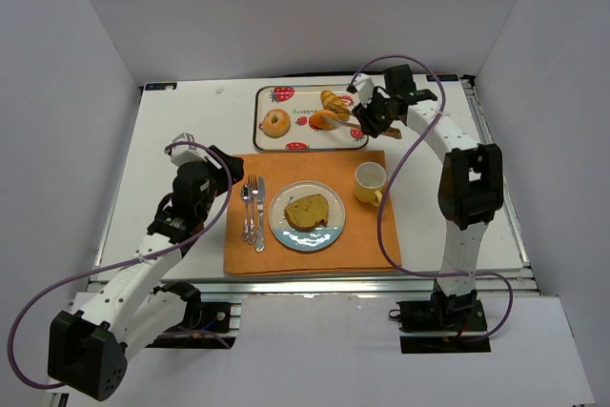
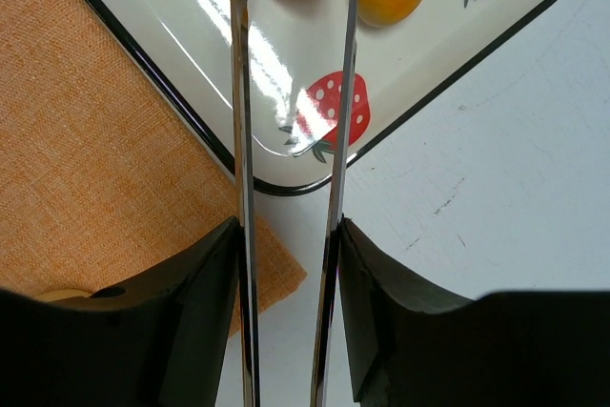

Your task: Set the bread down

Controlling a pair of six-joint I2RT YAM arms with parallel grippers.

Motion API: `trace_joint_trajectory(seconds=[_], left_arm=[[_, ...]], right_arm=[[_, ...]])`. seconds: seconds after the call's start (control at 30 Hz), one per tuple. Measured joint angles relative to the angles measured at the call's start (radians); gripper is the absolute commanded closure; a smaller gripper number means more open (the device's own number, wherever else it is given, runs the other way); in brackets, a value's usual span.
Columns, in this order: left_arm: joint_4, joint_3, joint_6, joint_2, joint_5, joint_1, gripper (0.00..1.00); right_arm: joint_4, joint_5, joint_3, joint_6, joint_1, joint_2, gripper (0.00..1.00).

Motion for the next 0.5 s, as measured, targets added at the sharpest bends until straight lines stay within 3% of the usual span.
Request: trace_joint_trajectory(seconds=[0.5], left_arm=[[0.000, 0.000, 0.000, 0.001, 0.000, 0.000, 0.24]], right_arm=[[-0.051, -0.010, 0.040, 0.000, 0.000, 0.046, 0.51]])
